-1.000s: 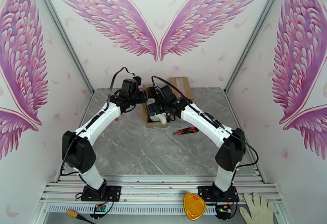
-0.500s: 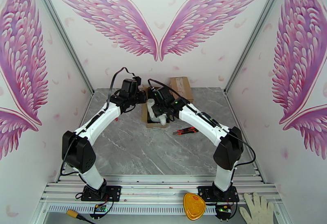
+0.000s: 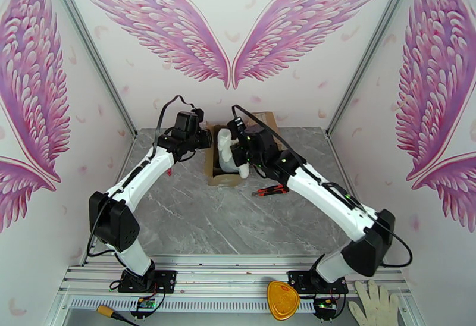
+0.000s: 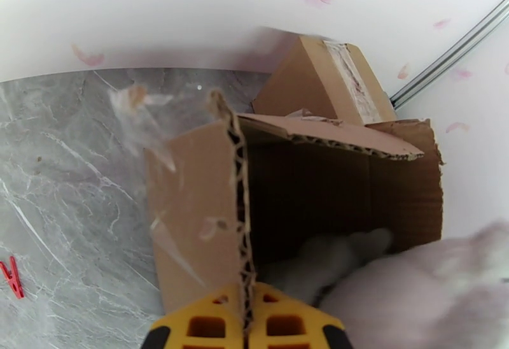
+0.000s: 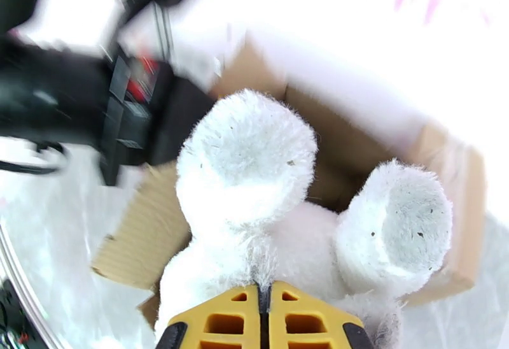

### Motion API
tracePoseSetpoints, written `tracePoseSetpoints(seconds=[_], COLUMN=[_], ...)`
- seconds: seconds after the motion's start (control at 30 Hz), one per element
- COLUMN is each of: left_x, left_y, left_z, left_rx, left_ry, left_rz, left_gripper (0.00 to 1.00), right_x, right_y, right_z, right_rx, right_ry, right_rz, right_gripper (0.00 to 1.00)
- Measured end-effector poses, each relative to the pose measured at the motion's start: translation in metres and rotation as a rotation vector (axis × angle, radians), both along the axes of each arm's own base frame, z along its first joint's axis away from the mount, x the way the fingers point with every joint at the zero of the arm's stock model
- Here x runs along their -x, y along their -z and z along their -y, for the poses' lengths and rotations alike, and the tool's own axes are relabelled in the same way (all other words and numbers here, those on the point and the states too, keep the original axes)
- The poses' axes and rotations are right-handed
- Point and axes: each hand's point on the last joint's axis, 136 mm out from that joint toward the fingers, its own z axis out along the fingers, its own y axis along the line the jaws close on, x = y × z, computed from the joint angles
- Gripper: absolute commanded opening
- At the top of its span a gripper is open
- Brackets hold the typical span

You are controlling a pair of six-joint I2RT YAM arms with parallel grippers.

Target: Unpack the express box

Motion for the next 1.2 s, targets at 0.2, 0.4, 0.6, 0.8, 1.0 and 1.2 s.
tracePoseSetpoints(seconds=[0.2, 0.4, 0.6, 0.8, 1.0, 1.2], left_x=[-0.014, -0.030, -0.052, -0.068, -0.080, -0.087], left_y=[0.001, 0.010, 0.010, 0.024, 0.038, 0.053], left_z=[-0.009, -0.027, -0.064, -0.110, -0.149, -0.173], left_rx=[-0.013, -0.031, -0.024, 0.020, 0.086, 0.148], left_ry=[-0.019, -0.012, -0.002, 0.003, -0.008, -0.016], left_rz=[-0.038, -0.104, -0.141, -0.218, -0.284, -0.333], left_gripper=[0.00, 0.00, 0.00, 0.00, 0.00, 0.00], right_x=[0.013, 0.011, -0.008, -0.046, -0.089, -0.124], right_y=[-0.058, -0.098, -0.110, -0.091, -0.031, 0.022], right_z=[0.018, 0.041, 0.063, 0.054, 0.026, 0.002], right_rx=[-0.126, -0.201, -0.228, -0.208, -0.138, -0.100], right_ry=[0.021, 0.097, 0.202, 0.251, 0.251, 0.246], right_rz=[0.221, 0.376, 0.434, 0.469, 0.418, 0.373], right_gripper=[0.00, 0.00, 0.00, 0.00, 0.00, 0.00])
